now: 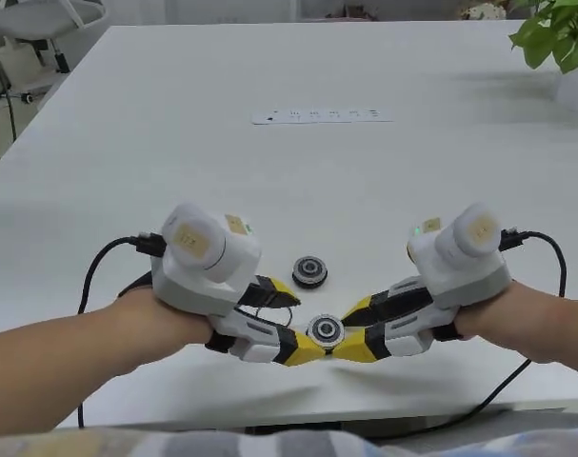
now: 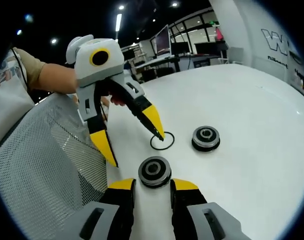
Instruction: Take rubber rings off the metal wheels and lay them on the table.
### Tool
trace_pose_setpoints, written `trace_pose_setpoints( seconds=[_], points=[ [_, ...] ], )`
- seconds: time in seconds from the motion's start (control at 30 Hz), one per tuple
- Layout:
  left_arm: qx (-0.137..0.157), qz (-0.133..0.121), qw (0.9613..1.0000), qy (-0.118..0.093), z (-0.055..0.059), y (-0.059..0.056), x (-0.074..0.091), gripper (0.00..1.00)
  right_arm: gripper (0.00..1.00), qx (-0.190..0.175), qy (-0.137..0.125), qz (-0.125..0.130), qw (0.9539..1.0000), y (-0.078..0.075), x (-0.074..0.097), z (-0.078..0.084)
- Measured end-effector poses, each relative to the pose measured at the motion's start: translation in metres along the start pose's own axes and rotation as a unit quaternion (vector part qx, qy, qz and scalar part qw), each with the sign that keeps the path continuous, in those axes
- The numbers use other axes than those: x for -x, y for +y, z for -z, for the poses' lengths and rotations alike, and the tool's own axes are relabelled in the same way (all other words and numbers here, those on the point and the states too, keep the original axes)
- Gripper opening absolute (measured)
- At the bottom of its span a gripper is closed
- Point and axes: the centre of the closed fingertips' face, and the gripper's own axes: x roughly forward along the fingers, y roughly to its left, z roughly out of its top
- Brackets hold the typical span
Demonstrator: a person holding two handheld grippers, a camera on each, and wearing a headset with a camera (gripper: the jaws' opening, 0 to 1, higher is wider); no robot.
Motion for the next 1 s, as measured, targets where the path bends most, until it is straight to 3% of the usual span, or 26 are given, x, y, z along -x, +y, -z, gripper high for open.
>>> trace_pose_setpoints(
  seconds=[0.73, 1.0],
  points=[
    [-0.020, 0.005, 0.9997, 0.012, 0.001, -0.002, -0.019, 0.28, 0.21, 0.005, -0.001, 0.006, 1.0000, -0.003, -0.001, 0.002],
    [-0.052, -0.003, 0.9985, 0.013, 0.000, -0.002, -0.019, 0.22, 0.20, 0.008, -0.001, 0.008, 0.9999, -0.004, -0.001, 0.002]
  ],
)
